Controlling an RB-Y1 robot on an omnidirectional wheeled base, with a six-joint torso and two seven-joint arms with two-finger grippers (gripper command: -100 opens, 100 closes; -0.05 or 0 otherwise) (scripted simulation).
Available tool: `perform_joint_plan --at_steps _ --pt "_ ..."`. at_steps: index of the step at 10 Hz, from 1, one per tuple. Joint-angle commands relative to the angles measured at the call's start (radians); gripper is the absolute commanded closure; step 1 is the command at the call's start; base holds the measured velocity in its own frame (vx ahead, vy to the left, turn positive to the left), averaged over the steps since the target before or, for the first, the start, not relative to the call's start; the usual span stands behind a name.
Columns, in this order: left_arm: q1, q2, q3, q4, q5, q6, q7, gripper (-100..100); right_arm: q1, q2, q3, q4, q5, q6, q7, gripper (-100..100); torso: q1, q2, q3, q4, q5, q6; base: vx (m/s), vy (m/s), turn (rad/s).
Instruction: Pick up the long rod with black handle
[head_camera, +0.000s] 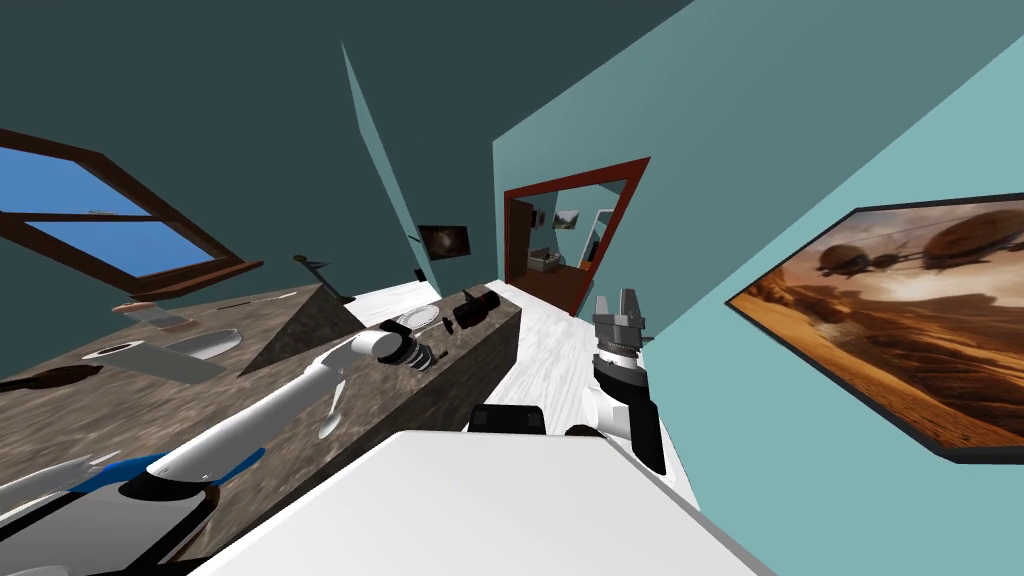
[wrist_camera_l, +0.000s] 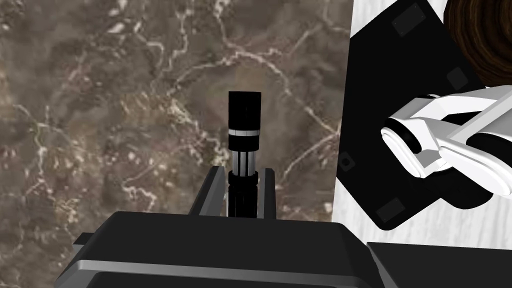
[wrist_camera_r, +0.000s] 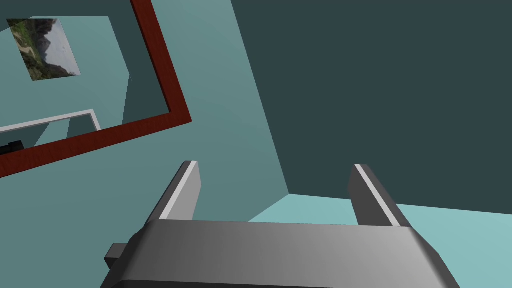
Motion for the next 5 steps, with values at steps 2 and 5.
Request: perform_joint_plan --at_steps 2,5 --pt "-0.009 0.026 0.008 -0.031 0.022 0.023 0.023 100 0.0 0.0 0.0 0.0 0.0 0.0 0.0 0 0.0 0.0 0.0 0.0 0.0 0.0 -0.005 0.007 0.029" --pt "-0.012 0.033 0.011 -0.041 0.027 0.03 0.031 0 0.0 0.0 0.0 0.0 0.0 0.0 0.0 0 0.001 0.001 0.001 0.0 0.0 0.0 -0.009 0.012 0.028"
